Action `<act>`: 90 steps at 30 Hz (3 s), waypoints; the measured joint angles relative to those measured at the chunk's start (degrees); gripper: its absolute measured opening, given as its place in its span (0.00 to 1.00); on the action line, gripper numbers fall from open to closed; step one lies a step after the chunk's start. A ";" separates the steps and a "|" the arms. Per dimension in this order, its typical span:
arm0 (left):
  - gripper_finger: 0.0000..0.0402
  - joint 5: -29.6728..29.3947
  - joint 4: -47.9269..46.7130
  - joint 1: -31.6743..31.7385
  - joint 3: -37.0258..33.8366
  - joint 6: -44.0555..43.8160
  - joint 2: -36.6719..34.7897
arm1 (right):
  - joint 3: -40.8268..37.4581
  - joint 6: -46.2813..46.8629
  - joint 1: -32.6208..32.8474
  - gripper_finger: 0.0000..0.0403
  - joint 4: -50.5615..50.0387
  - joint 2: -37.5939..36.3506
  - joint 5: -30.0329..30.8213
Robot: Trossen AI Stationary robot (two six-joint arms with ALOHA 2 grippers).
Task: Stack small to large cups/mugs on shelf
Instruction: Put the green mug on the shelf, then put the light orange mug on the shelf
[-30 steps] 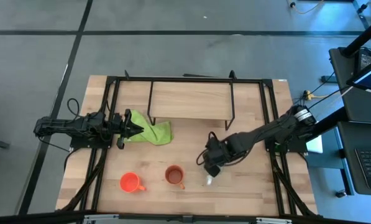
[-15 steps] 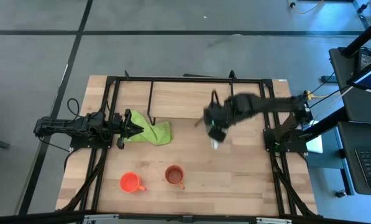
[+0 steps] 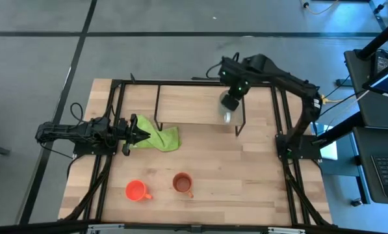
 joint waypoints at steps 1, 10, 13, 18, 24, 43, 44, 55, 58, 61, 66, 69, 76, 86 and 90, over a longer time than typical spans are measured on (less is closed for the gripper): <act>0.11 0.00 0.00 0.02 -0.01 0.01 0.00 | 0.00 -1.06 -1.01 0.07 0.09 0.42 -1.35; 0.11 0.00 0.00 0.01 -0.02 0.00 0.01 | 0.31 -5.54 -3.34 0.09 1.19 4.42 -6.67; 0.11 0.00 0.00 0.01 -0.01 0.01 0.02 | 0.52 -5.68 -3.29 0.13 3.26 4.69 -6.77; 0.11 0.00 0.00 0.02 0.00 0.00 0.00 | 4.83 -7.33 -3.27 0.20 3.91 4.94 -5.41; 0.11 0.00 0.00 0.02 -0.02 0.00 0.00 | 12.61 -7.28 -3.27 0.27 2.15 5.40 -2.60; 0.11 -0.02 0.00 0.02 -0.02 0.02 0.00 | 11.25 14.22 35.02 0.32 7.14 -8.49 17.36; 0.11 -0.01 0.00 0.02 -0.02 0.01 0.01 | 9.19 16.04 38.52 0.32 10.23 -8.69 22.39; 0.11 -0.02 0.00 0.02 -0.01 0.00 0.01 | -24.94 38.16 52.16 0.32 57.62 -9.50 40.11; 0.11 -0.02 0.00 0.00 -0.02 0.01 0.01 | -32.09 38.18 52.42 0.32 73.14 -11.39 40.14; 0.11 -0.02 0.00 0.01 -0.01 0.01 0.02 | -38.31 43.07 52.37 0.32 78.49 -12.59 35.68; 0.11 -2.54 -0.02 0.00 -0.02 5.58 0.00 | -43.44 55.29 51.05 0.32 77.95 -12.54 24.88; 0.11 -3.19 0.09 0.00 -0.02 8.69 0.00 | -41.33 55.09 49.78 0.32 76.36 -11.40 19.03; 0.11 -3.31 0.17 0.00 -0.02 7.06 0.00 | -22.13 44.91 47.01 0.32 49.79 -4.25 12.48; 0.11 -1.25 4.87 -0.04 -0.04 -11.03 0.00 | -3.04 42.34 41.24 0.32 29.97 8.73 -4.46; 0.11 -1.13 5.22 -0.04 -0.04 -18.61 0.00 | 3.25 40.56 39.61 0.32 29.19 15.37 -9.57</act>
